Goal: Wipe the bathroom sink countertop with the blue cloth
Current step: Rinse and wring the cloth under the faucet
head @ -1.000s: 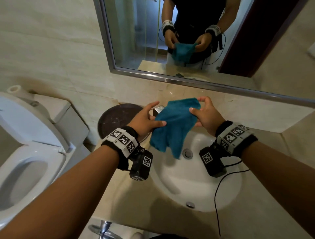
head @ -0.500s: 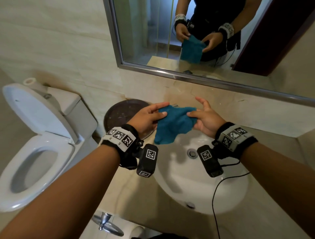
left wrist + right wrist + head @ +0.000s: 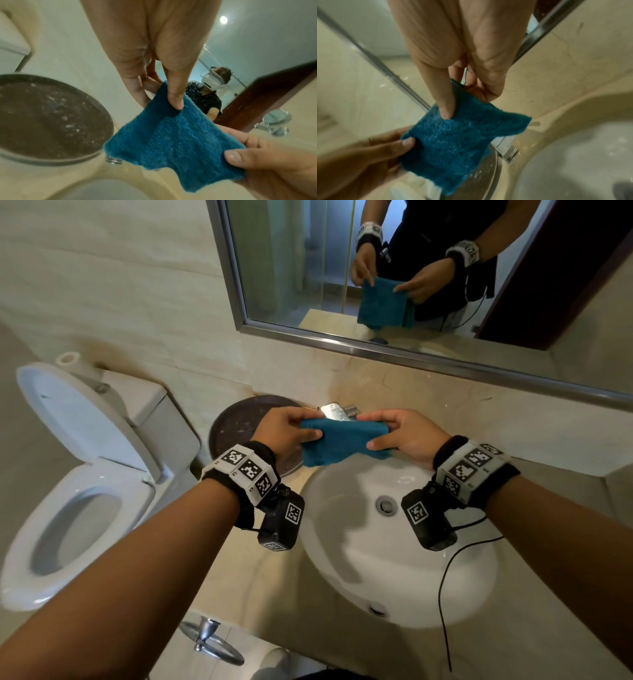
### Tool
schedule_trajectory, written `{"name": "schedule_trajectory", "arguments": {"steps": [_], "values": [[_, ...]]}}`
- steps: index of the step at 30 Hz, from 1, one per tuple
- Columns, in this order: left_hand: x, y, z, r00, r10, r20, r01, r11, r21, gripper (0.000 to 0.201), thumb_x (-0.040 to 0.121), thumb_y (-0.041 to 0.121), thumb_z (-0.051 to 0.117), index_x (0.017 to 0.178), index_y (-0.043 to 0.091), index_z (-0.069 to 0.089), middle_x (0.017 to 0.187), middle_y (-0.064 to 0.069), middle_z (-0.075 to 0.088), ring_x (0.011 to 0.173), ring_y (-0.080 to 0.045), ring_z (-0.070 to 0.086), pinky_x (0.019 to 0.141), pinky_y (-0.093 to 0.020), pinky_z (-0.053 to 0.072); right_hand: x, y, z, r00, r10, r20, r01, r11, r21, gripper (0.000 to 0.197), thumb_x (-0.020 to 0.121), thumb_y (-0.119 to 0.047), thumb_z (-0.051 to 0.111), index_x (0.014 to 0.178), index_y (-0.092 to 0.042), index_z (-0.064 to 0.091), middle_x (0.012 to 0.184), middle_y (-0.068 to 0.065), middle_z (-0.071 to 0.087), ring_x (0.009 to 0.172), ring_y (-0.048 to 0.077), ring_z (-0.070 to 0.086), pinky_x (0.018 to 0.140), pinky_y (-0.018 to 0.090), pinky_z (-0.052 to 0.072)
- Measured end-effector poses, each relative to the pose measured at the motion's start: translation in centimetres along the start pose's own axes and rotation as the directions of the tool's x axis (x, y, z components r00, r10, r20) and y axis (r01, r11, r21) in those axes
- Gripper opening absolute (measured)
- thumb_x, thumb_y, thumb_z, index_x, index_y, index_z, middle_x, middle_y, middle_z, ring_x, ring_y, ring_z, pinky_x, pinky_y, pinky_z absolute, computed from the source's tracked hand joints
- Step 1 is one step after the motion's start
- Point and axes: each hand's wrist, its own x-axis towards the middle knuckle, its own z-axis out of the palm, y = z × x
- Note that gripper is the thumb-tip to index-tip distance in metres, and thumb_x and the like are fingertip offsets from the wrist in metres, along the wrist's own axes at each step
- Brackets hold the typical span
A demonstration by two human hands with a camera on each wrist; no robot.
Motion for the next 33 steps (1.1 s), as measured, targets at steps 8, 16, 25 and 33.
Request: {"name": "schedule_trajectory", "arguments": {"steps": [8, 16, 25, 33], "values": [[0.9, -3.6, -3.0, 1.000, 0.002, -0.013, 0.002, 0.960, 0.279, 0.011, 0.090, 0.020, 0.059, 0.090, 0.018, 0.070, 0.087, -0.002, 0.068, 0.084, -0.017, 0.061, 0.083, -0.039, 0.053, 2.6, -0.7, 3.4, 0.981, -0.125, -0.146, 0.037, 0.867, -0.497, 0.018, 0.084, -0.021, 0.062, 0.095, -0.010, 0.072, 0.089, 0.009, 0.070, 0.080, 0.021, 0.060, 0.067, 0.023, 0.042], [1.2, -8.0, -7.7, 0.992, -0.102, 0.070, 0.117, 0.955, -0.272, 0.039, 0.089, -0.015, 0.041, 0.089, 0.020, 0.056, 0.080, -0.001, 0.058, 0.073, -0.010, 0.057, 0.071, -0.023, 0.048, 6.6, -1.5, 9.8, 0.984, -0.146, -0.104, 0.088, 0.899, -0.428, 0.020, 0.084, -0.008, 0.060, 0.097, 0.006, 0.066, 0.109, 0.022, 0.064, 0.102, 0.032, 0.058, 0.080, 0.027, 0.045], [2.9, -8.3, -11.6, 0.970, -0.072, 0.230, 0.144, 0.937, -0.317, 0.052, 0.086, -0.020, 0.031, 0.102, 0.026, 0.049, 0.085, -0.001, 0.056, 0.072, -0.012, 0.055, 0.063, -0.026, 0.045, 10.3, -3.6, 14.2, 0.982, -0.072, 0.173, 0.114, 0.962, -0.250, 0.042, 0.087, -0.011, 0.060, 0.127, -0.017, 0.049, 0.116, -0.008, 0.055, 0.105, -0.002, 0.050, 0.092, 0.010, 0.037], [3.6, -8.3, -12.8, 0.967, -0.084, 0.240, 0.168, 0.919, -0.357, 0.031, 0.093, -0.007, 0.040, 0.108, 0.021, 0.046, 0.084, -0.003, 0.057, 0.074, -0.013, 0.057, 0.061, -0.022, 0.048, 11.8, -5.0, 13.9, 0.992, -0.124, -0.015, 0.116, 0.956, -0.268, 0.020, 0.086, -0.012, 0.061, 0.106, -0.011, 0.063, 0.080, -0.009, 0.061, 0.066, -0.007, 0.056, 0.067, 0.007, 0.044]]}}
